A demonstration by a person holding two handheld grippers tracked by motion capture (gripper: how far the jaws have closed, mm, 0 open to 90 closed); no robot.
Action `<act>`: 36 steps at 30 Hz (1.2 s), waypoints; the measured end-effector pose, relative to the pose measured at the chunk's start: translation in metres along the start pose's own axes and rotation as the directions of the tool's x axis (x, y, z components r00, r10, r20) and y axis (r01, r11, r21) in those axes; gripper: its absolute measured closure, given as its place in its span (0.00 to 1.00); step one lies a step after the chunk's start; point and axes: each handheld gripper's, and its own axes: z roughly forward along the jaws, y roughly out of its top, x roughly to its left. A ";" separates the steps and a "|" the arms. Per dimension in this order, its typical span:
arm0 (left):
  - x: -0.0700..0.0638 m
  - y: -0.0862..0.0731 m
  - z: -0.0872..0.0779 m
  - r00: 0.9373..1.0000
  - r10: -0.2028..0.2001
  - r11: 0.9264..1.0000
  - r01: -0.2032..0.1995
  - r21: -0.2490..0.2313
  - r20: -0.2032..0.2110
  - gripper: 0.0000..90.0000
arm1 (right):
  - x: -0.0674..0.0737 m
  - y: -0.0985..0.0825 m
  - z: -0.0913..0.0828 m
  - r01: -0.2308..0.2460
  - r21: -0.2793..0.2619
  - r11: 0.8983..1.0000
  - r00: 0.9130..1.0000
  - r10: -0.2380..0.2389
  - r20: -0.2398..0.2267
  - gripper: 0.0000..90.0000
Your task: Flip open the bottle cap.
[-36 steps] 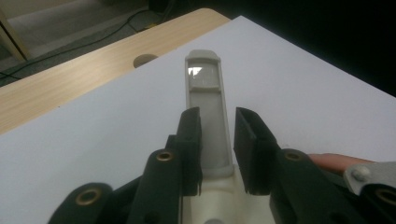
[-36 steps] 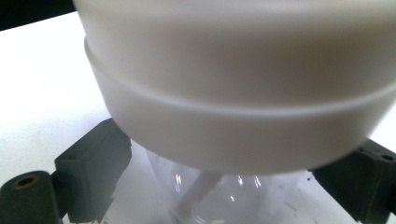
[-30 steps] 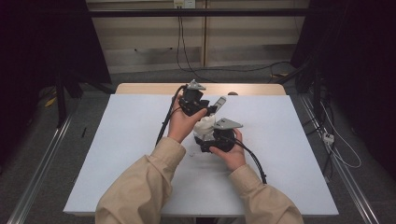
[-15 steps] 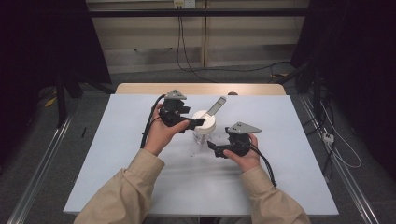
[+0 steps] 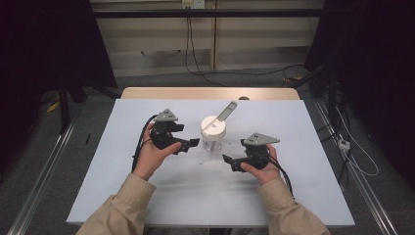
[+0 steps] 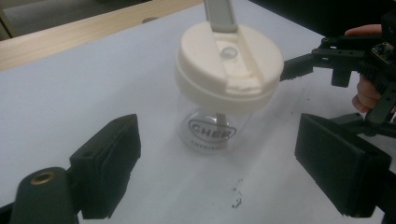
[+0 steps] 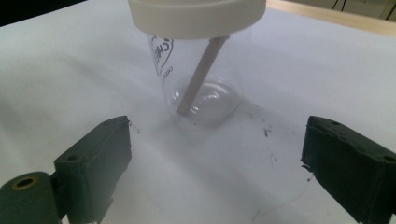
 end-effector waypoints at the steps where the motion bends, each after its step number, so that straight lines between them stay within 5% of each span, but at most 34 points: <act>1: 0.001 -0.003 -0.002 1.000 0.000 1.000 0.000 -0.003 -0.005 0.16 | -0.001 -0.001 -0.001 0.003 0.009 1.000 1.000 -0.003 -0.002 0.09; 27: 0.012 -0.069 -0.044 1.000 -0.030 1.000 0.030 -0.007 0.003 0.11 | -0.007 -0.017 -0.033 0.031 0.051 0.998 0.999 -0.032 0.019 0.09; 36: 0.018 -0.084 -0.058 0.998 -0.047 0.999 0.046 -0.012 -0.029 0.10 | -0.010 -0.023 -0.042 0.030 0.057 0.998 0.999 -0.032 0.031 0.10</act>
